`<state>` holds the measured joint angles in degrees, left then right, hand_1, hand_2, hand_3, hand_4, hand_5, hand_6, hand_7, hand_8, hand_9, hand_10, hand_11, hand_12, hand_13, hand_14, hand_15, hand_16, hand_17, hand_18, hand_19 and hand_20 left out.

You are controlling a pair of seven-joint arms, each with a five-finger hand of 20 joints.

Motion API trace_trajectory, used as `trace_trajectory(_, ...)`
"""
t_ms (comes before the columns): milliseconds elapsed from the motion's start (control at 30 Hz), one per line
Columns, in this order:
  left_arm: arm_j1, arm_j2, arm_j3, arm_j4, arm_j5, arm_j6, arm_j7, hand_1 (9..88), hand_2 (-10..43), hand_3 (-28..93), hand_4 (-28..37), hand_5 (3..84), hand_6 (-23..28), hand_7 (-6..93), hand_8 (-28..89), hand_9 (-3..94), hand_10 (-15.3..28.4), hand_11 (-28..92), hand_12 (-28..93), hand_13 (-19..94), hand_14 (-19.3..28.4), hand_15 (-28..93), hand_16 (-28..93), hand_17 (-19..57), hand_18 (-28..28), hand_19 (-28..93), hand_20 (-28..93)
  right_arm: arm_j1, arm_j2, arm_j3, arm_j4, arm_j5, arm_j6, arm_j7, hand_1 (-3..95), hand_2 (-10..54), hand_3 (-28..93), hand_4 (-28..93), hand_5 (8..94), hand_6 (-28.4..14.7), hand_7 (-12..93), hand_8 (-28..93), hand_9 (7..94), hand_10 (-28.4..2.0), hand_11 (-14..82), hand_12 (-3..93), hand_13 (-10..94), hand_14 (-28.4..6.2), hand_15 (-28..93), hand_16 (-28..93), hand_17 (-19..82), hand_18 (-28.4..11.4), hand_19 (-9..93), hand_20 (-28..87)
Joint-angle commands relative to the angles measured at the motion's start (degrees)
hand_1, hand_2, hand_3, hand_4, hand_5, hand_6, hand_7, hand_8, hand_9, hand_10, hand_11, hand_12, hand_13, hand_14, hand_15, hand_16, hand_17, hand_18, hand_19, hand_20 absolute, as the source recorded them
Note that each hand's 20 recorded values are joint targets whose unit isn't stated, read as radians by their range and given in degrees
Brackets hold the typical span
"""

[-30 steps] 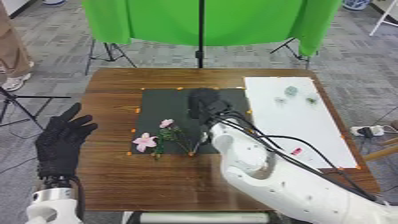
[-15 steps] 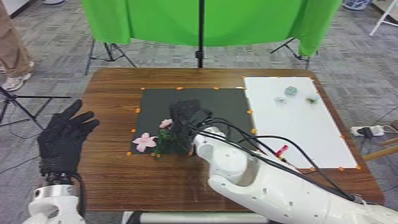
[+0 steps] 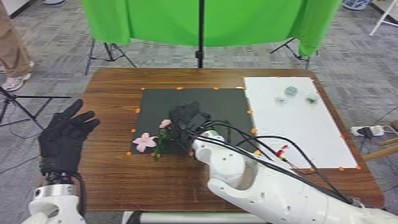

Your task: Arrange flowers

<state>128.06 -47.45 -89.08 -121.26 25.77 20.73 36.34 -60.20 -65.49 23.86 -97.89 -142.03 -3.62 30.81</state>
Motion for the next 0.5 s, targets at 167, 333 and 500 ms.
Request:
trace_trajectory(167, 1.3, -0.86, 0.09, 0.10, 0.63, -0.70, -0.81, 19.4, 9.5, 76, -28.3, 38.9, 10.1, 13.6, -8, 37.2, 21.4, 38, 16, 28, 26.8, 69, -10, -5.7, 22.8, 50, 43, -1.2, -1.1, 1.6, -2.8, -1.3, 0.2, -1.5, 38.1, -9.5, 72, -28, 62.9, -0.4, 13, -11, 74.5, -11.9, 41.4, 18.4, 66, -8.8, 78, 15, 28, -22.5, 93, 52)
trace_trajectory(333, 2.0, 0.90, 0.22, -0.05, -1.07, 0.13, 1.00, 19.5, 9.5, 75, -28.3, 38.9, 10.0, 13.7, -8, 37.2, 21.4, 38, 16, 28, 26.8, 69, -10, -5.7, 22.9, 50, 43, -0.3, 1.3, 4.9, -4.8, 2.1, 4.6, 0.7, 36.5, -9.5, 72, -28, 62.9, -0.4, 13, -11, 73.9, -12.2, 41.4, 18.1, 65, -9.1, 78, 15, 28, -22.6, 93, 52)
trace_trajectory(500, 1.8, 1.52, 0.32, 0.00, -1.69, 0.12, 1.23, 19.6, 9.5, 75, -28.3, 38.8, 10.1, 13.7, -8, 37.3, 21.5, 38, 16, 27, 26.7, 69, -10, -5.7, 22.8, 51, 43, 3.5, 8.4, 8.5, -5.2, 8.9, 6.9, 6.6, 34.7, -9.5, 72, -28, 61.6, -0.6, 12, -11, 71.1, -13.3, 34.7, 15.9, 62, -10.5, 75, 14, 26, -23.8, 92, 51)
